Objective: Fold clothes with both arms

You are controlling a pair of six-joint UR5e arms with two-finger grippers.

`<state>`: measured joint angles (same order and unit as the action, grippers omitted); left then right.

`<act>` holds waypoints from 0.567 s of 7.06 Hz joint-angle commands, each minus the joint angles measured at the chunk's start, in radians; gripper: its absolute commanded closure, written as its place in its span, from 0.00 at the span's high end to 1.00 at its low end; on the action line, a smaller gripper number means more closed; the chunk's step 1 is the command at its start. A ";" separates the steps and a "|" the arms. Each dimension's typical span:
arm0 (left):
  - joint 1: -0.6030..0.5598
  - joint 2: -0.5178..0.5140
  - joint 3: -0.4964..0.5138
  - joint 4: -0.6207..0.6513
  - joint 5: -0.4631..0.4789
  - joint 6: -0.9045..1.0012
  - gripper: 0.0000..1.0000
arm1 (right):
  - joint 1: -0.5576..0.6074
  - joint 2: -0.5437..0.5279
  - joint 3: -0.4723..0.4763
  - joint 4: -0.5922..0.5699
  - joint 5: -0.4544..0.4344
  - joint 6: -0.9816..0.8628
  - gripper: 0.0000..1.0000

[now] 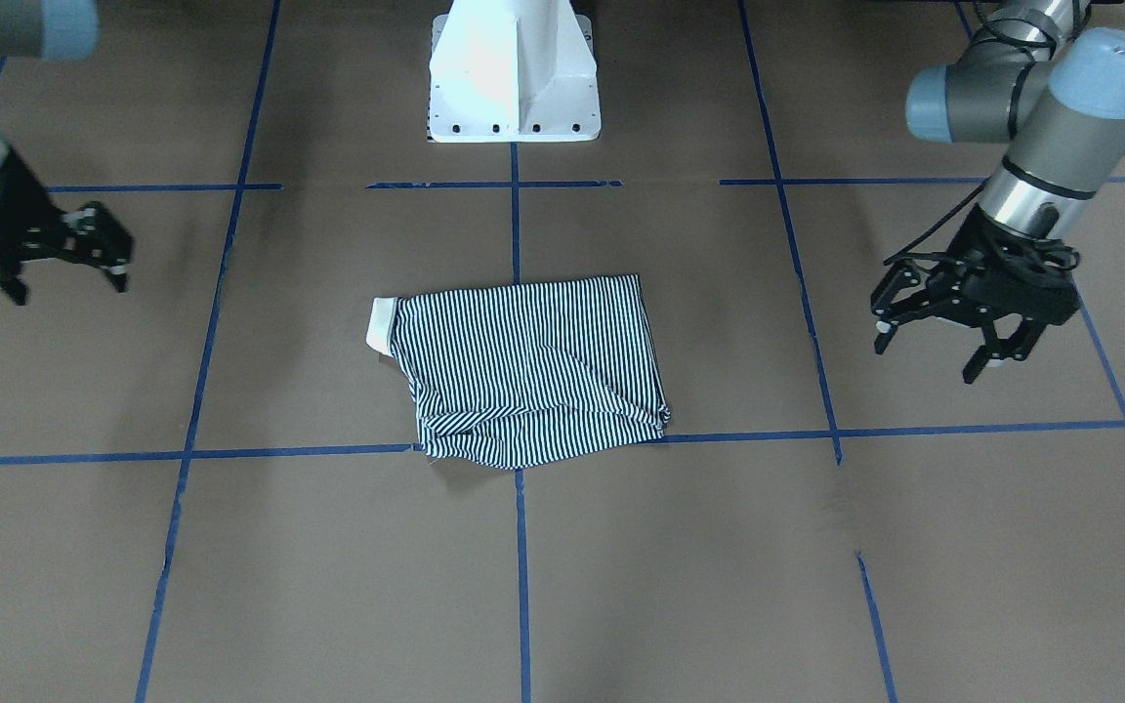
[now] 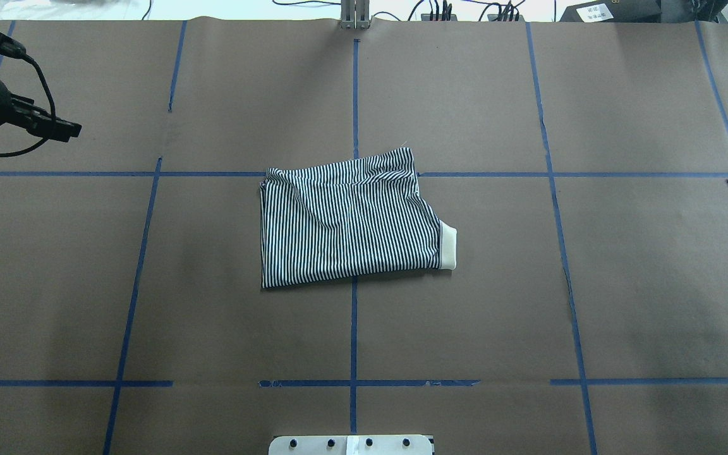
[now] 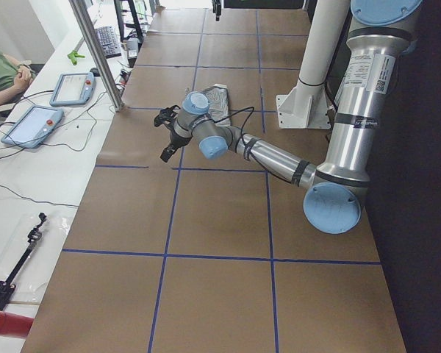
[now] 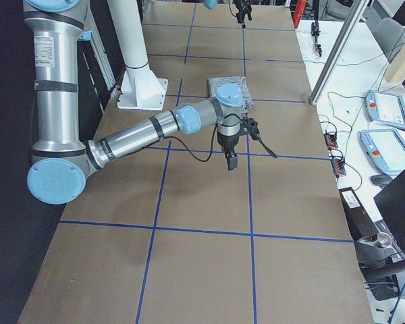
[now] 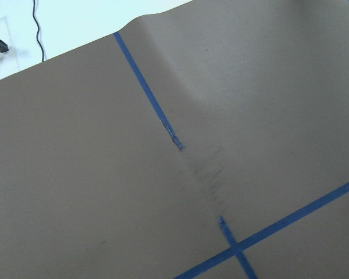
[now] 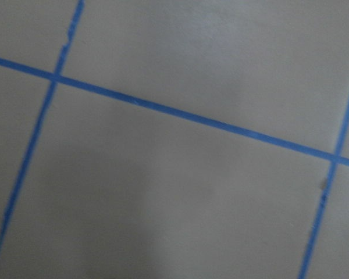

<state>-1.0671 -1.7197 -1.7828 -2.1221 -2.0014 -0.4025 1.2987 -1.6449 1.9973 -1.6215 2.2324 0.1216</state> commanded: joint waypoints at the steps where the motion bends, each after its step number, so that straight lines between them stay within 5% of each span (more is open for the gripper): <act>1: -0.011 0.008 -0.003 0.005 -0.010 0.025 1.00 | 0.158 -0.157 -0.058 0.005 0.024 -0.206 1.00; 4: -0.158 0.037 0.102 0.031 -0.144 0.025 1.00 | 0.249 -0.184 -0.156 0.006 0.035 -0.209 1.00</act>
<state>-1.1401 -1.7023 -1.7435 -2.1099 -2.0709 -0.3826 1.5325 -1.8196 1.8580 -1.6156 2.2627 -0.0863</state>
